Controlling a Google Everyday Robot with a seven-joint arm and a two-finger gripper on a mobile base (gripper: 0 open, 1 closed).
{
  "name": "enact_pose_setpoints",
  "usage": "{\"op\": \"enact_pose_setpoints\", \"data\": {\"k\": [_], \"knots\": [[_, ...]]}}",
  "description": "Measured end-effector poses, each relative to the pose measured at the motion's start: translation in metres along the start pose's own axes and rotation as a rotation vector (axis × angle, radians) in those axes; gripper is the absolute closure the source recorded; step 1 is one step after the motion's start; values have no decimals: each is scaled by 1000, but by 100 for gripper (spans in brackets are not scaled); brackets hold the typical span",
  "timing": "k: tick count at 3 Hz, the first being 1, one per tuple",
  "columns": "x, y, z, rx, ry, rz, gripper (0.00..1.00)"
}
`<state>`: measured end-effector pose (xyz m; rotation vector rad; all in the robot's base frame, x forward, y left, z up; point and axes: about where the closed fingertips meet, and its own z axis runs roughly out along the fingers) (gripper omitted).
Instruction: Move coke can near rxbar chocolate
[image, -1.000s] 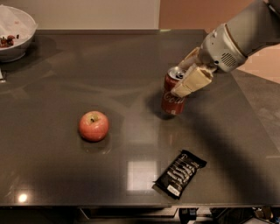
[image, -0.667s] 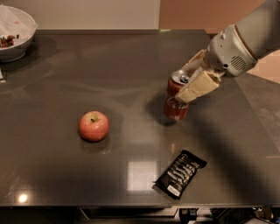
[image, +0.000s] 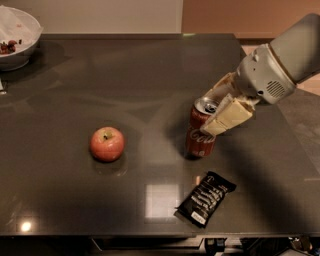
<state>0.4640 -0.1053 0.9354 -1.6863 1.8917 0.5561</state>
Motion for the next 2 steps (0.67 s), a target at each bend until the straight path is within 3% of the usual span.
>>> {"op": "enact_pose_setpoints", "data": {"k": [1, 2], "knots": [[4, 13, 8, -13, 13, -13, 100], [10, 19, 16, -15, 28, -15, 82]]}}
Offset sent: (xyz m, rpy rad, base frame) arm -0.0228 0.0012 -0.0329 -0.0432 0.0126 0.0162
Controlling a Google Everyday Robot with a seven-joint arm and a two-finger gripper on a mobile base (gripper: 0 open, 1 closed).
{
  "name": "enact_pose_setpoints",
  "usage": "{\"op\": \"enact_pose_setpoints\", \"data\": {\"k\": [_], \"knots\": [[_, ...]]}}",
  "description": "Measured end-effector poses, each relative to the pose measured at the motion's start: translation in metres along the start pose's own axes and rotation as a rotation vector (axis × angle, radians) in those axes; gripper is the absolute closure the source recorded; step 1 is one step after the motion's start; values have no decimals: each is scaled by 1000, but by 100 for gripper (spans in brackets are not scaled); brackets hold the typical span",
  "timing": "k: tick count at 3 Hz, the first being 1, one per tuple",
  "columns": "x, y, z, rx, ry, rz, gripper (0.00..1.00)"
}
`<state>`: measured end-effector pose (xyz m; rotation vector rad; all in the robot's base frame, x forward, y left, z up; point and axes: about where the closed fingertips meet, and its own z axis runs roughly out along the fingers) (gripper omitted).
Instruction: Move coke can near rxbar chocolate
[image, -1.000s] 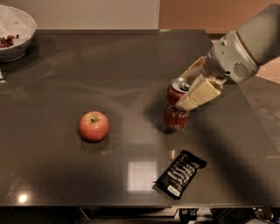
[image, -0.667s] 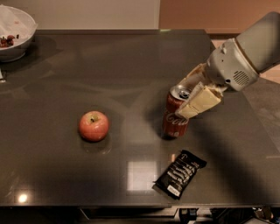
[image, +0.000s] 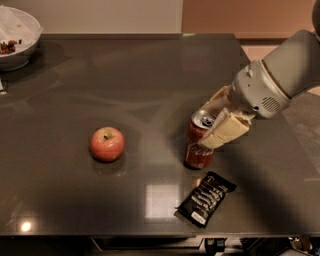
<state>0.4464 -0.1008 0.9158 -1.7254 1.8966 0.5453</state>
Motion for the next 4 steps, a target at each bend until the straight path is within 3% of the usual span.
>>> {"op": "enact_pose_setpoints", "data": {"k": [3, 4], "knots": [[8, 1, 9, 1, 11, 1, 13], [7, 2, 10, 0, 11, -2, 0]]}}
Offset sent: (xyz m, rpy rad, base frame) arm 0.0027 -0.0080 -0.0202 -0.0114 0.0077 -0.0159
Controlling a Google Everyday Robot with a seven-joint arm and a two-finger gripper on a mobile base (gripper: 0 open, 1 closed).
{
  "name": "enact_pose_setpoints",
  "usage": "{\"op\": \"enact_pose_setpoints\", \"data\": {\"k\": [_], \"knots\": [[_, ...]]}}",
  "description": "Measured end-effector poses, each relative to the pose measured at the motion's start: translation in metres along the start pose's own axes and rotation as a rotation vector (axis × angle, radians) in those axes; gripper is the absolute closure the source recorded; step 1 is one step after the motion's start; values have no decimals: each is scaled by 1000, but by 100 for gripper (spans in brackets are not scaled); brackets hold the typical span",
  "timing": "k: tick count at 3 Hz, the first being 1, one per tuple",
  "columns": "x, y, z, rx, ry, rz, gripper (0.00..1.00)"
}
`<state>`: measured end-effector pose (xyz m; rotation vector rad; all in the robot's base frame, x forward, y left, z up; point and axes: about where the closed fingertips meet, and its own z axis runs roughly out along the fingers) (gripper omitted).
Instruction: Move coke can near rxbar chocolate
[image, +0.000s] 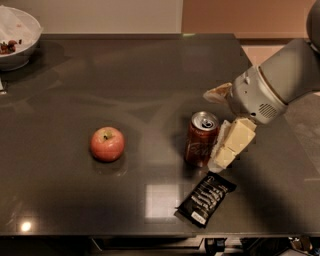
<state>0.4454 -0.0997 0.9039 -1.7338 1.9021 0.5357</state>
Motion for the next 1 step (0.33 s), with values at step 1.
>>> {"op": "enact_pose_setpoints", "data": {"k": [1], "knots": [[0, 0, 0, 0, 0, 0, 0]]}}
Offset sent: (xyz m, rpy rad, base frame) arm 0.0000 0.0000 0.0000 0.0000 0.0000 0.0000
